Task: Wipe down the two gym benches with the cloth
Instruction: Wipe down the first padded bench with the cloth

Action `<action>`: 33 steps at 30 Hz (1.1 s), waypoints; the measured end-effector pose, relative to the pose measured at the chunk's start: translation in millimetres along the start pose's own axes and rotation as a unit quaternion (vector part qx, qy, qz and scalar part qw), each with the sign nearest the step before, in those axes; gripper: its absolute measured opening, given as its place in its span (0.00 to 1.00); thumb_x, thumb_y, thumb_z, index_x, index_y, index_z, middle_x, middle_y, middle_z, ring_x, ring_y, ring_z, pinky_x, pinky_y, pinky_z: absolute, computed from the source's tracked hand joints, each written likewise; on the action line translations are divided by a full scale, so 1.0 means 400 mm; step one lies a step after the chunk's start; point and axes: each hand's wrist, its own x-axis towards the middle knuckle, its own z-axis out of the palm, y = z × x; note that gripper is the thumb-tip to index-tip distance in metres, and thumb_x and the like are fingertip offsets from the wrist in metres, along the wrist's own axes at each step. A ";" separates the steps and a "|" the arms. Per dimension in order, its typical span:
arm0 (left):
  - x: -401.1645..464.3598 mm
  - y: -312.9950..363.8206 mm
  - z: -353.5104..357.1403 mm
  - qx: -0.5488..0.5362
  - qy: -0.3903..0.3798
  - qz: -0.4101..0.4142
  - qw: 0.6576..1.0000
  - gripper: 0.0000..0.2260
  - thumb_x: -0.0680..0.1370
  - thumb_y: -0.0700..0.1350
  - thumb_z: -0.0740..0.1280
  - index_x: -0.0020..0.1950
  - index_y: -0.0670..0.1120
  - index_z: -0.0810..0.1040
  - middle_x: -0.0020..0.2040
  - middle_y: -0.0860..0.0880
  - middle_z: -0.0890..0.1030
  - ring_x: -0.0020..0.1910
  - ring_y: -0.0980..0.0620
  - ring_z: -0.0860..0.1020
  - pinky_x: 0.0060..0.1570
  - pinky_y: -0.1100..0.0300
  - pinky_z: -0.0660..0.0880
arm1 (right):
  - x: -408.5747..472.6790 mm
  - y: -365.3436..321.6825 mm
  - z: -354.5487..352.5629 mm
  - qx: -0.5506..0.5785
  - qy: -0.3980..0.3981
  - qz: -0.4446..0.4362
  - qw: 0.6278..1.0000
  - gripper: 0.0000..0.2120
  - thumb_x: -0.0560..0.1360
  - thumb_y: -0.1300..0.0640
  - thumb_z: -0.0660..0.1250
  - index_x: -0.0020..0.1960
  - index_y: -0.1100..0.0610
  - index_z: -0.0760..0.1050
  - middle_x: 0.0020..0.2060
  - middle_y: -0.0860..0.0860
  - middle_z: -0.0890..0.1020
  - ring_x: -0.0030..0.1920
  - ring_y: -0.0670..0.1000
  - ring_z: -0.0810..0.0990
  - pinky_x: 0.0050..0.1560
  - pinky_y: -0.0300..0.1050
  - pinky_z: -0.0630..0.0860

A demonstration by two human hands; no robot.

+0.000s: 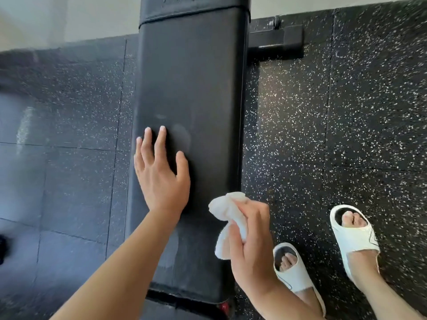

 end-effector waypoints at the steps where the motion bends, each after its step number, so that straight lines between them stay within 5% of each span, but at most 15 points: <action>1: -0.044 -0.012 -0.001 0.008 -0.007 0.012 1.000 0.27 0.83 0.53 0.58 0.84 0.56 0.62 0.85 0.52 0.58 0.85 0.48 0.52 0.83 0.45 0.52 | -0.009 0.005 -0.004 0.005 -0.008 0.001 1.000 0.18 0.79 0.61 0.61 0.67 0.48 0.71 0.66 0.37 0.68 0.65 0.47 0.74 0.66 0.36 0.68; 5: -0.113 -0.014 0.009 0.035 0.001 0.009 0.999 0.28 0.82 0.51 0.58 0.83 0.54 0.63 0.85 0.51 0.60 0.85 0.47 0.54 0.82 0.43 0.54 | 0.108 0.011 -0.015 0.020 -0.020 -0.011 1.000 0.13 0.79 0.60 0.60 0.63 0.50 0.71 0.58 0.40 0.68 0.58 0.43 0.73 0.58 0.36 0.71; 9: -0.107 -0.009 0.014 0.052 0.005 0.012 0.999 0.28 0.81 0.51 0.58 0.83 0.52 0.64 0.84 0.50 0.61 0.84 0.45 0.57 0.82 0.44 0.55 | 0.370 -0.010 0.004 0.016 0.055 0.017 0.998 0.14 0.78 0.62 0.61 0.63 0.58 0.72 0.56 0.51 0.71 0.52 0.46 0.72 0.52 0.44 0.73; 13: -0.106 -0.018 0.022 0.053 0.015 0.022 0.998 0.29 0.80 0.51 0.57 0.83 0.53 0.64 0.84 0.50 0.62 0.83 0.46 0.57 0.81 0.43 0.55 | 0.495 -0.006 0.017 0.017 0.106 0.021 0.994 0.11 0.79 0.60 0.61 0.61 0.59 0.73 0.56 0.52 0.73 0.50 0.44 0.71 0.50 0.45 0.73; 19: -0.105 -0.023 0.026 0.056 0.021 0.022 0.998 0.29 0.80 0.51 0.57 0.83 0.53 0.63 0.84 0.50 0.61 0.83 0.46 0.57 0.82 0.45 0.54 | 0.153 0.016 0.019 0.071 0.084 0.057 0.992 0.11 0.82 0.59 0.59 0.63 0.50 0.69 0.57 0.44 0.71 0.59 0.43 0.73 0.59 0.42 0.72; 21: -0.108 -0.019 0.024 0.054 0.018 0.016 0.998 0.29 0.80 0.51 0.57 0.83 0.53 0.63 0.84 0.50 0.61 0.83 0.46 0.57 0.82 0.45 0.54 | -0.030 0.006 0.004 0.070 0.041 0.045 0.996 0.19 0.81 0.60 0.60 0.68 0.43 0.67 0.64 0.40 0.71 0.64 0.45 0.74 0.63 0.40 0.70; 25: -0.108 -0.005 0.019 0.054 0.016 0.011 0.998 0.29 0.81 0.50 0.58 0.83 0.52 0.63 0.84 0.50 0.61 0.83 0.45 0.57 0.82 0.44 0.53 | -0.262 0.017 -0.030 0.040 -0.062 0.032 0.997 0.29 0.77 0.63 0.63 0.76 0.47 0.64 0.74 0.43 0.67 0.72 0.52 0.74 0.71 0.40 0.69; 33: -0.107 -0.008 0.022 0.055 0.023 0.012 0.998 0.29 0.81 0.49 0.58 0.83 0.53 0.63 0.84 0.51 0.61 0.83 0.45 0.58 0.82 0.47 0.53 | -0.057 0.041 0.000 0.062 -0.025 0.034 0.997 0.16 0.78 0.61 0.61 0.65 0.55 0.69 0.62 0.41 0.68 0.61 0.40 0.70 0.62 0.34 0.71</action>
